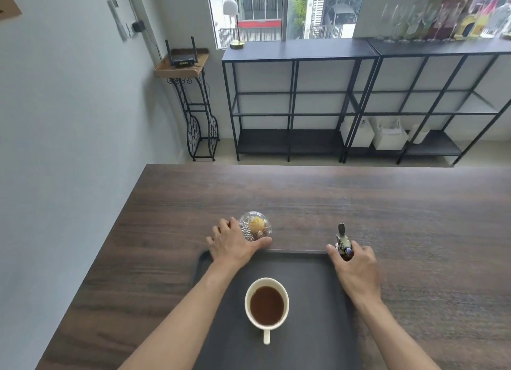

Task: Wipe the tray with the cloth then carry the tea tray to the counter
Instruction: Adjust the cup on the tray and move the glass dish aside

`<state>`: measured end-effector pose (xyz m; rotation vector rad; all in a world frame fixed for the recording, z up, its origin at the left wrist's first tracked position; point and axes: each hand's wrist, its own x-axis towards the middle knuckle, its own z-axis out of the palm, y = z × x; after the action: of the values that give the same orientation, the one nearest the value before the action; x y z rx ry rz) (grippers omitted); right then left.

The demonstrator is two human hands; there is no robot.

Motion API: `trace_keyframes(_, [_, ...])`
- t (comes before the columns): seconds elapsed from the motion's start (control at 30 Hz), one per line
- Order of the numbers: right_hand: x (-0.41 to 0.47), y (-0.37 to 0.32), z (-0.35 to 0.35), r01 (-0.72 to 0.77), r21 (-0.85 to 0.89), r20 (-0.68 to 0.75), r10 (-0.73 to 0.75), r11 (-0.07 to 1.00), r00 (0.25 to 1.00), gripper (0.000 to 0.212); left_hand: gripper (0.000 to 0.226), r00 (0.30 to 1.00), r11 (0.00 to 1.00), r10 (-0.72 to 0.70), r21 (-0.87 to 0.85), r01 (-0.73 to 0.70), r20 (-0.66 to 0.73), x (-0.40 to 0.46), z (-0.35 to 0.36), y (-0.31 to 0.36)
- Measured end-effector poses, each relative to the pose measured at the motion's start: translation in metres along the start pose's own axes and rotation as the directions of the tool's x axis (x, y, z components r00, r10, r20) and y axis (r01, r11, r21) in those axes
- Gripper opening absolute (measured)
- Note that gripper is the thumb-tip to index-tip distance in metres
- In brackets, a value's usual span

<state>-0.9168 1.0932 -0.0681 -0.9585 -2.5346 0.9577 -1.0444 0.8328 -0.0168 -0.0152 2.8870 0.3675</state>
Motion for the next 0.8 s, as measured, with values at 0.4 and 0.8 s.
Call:
trace_keyframes(0.4, [0.020, -0.016, 0.010, -0.024, -0.083, -0.066, 0.019, 0.996, 0.998, 0.035, 0.116, 0.998, 0.997, 0.041, 0.060, -0.039, -0.039, 0.014, 0.007, -0.007])
trace_keyframes(0.8, [0.023, -0.104, 0.039, -0.010, -0.101, -0.108, -0.001, 0.995, 0.994, 0.039, 0.109, 0.987, 0.987, 0.123, 0.112, -0.111, -0.101, 0.038, -0.012, -0.061])
